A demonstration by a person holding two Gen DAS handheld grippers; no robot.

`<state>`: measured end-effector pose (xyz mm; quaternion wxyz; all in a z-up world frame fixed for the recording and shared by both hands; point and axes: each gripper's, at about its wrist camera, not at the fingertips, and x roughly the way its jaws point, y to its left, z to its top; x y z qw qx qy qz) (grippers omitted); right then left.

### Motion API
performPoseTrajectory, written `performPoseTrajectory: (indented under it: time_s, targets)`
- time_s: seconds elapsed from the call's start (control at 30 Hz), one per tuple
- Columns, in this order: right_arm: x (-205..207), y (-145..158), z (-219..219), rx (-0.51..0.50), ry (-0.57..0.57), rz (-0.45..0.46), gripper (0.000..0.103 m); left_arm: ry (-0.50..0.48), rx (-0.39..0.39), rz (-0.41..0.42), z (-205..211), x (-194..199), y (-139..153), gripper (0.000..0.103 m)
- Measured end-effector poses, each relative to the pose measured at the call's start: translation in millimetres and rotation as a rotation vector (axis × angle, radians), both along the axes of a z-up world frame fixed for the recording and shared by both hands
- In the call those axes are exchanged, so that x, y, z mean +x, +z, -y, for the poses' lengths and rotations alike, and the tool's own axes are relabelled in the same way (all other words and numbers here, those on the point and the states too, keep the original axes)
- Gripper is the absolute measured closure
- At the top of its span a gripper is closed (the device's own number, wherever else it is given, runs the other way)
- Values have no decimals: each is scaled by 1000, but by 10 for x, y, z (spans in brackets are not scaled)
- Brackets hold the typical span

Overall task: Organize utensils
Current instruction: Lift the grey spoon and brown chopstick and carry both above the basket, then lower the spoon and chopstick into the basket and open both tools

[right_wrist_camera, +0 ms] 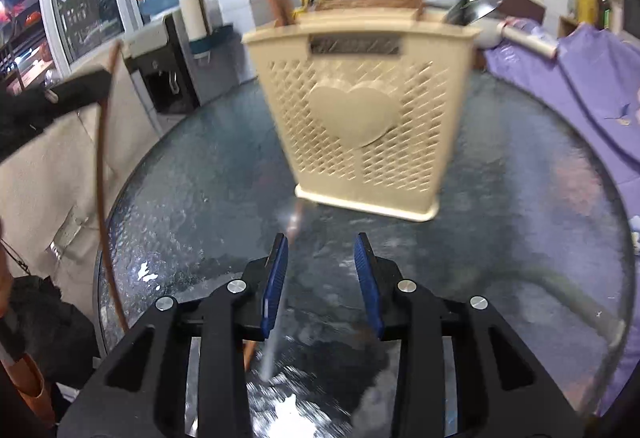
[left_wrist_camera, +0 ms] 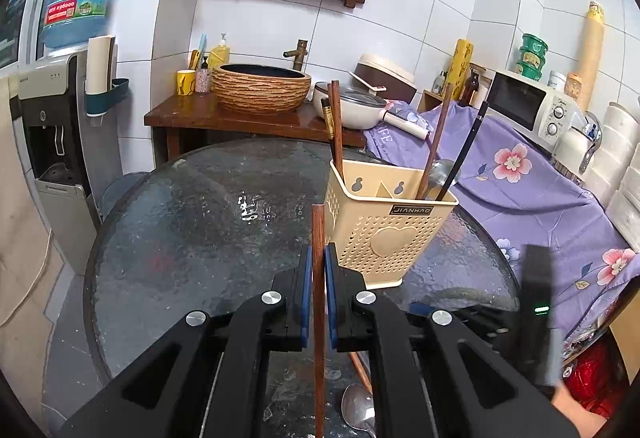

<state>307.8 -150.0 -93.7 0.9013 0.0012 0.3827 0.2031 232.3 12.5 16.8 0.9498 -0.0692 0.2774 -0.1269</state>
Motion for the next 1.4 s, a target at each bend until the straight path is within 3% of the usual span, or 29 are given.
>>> performPoseTrajectory:
  time_s: [0.07,0.23,0.43,0.57,0.63,0.77,0.97,1.27,1.4]
  targets:
    - [136,-94,-166,-21,20,-26,53,-2,-1,6,-4,-16,16,96]
    - [399,-307,-462,-117,22,-84,52,-5,-13,14,-49,-44,33,96]
    - [573,-379,-620,-149,23,-108,52,-15,-17,22,-71,-89,47,96]
    - [627,-385,-693,-176,5,-98,56,-20,-22,21,-58,-78,47,96]
    - [648,-383,-734,-191,6,-90,66,-23,-21,20,-55,-69,46,96]
    - [672,-368,-698,-161,10,-97,67,-28,-20,15,-38,-61,32,96]
    - [458,-112,-464,-80,19,-18,67,-27,-21,17,-46,-71,30,96]
    - [-266,529,151,6,8,135,67,-19,-34,48,-91,-191,125,96]
    - [-484,672,361,28,0,161,67,-18,-33,59,-63,-235,157,96]
